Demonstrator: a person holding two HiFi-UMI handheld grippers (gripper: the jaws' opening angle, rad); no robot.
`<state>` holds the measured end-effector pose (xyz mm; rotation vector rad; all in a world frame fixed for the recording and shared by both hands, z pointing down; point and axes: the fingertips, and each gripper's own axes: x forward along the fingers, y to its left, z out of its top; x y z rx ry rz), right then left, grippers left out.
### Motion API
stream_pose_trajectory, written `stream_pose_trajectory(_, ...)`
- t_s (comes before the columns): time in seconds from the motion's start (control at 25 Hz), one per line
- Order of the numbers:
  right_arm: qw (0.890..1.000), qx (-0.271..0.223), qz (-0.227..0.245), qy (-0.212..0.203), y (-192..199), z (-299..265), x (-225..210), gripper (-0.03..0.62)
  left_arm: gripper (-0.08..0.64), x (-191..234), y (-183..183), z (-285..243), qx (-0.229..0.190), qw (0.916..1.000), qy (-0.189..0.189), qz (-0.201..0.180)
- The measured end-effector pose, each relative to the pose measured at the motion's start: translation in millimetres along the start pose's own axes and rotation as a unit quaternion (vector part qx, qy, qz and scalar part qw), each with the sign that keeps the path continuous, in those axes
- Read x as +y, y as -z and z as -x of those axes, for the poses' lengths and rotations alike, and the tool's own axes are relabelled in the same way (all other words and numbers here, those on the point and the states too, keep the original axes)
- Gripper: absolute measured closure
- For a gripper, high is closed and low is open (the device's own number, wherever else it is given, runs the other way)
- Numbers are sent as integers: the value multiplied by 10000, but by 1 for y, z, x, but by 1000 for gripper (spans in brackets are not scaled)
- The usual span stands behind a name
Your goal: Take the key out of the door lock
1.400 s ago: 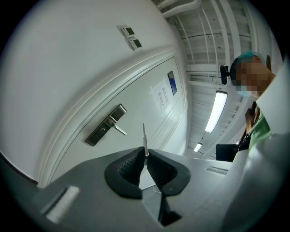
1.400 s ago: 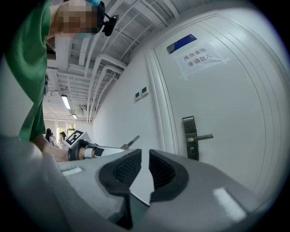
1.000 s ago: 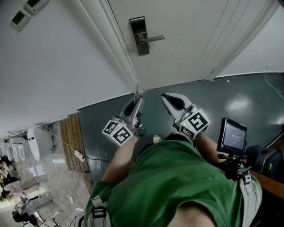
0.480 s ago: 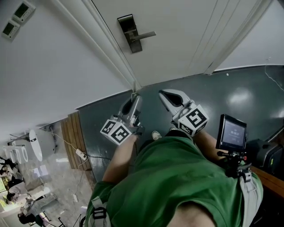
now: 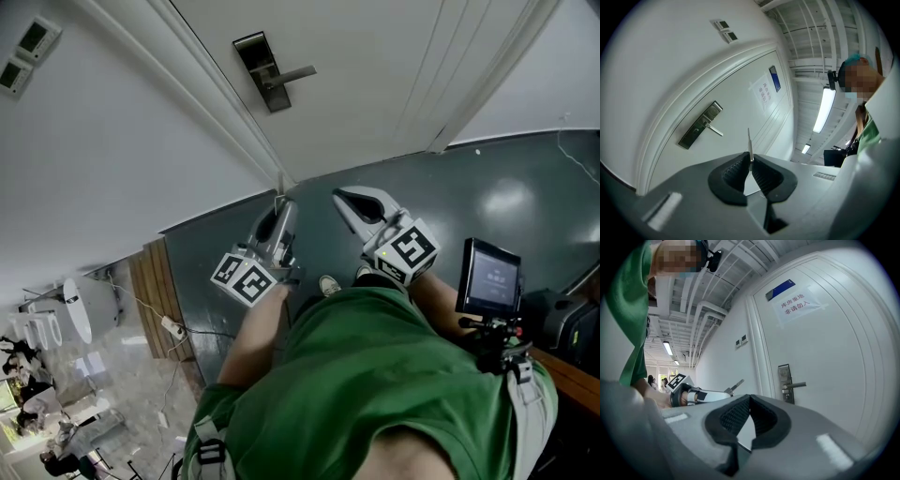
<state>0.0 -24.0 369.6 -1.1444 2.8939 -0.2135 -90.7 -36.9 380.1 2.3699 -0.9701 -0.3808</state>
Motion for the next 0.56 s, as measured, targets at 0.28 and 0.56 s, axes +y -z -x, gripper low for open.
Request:
stream_pose_trajectory(0.28,9999,-10,92,-43,0,0,1,589,538,0,2,0,6,10000,15,44)
stream_pose_trajectory(0.56,9999,-2,62,-113,-1,-5,3,589,538,2,-1,1,-18,10000,-36,12)
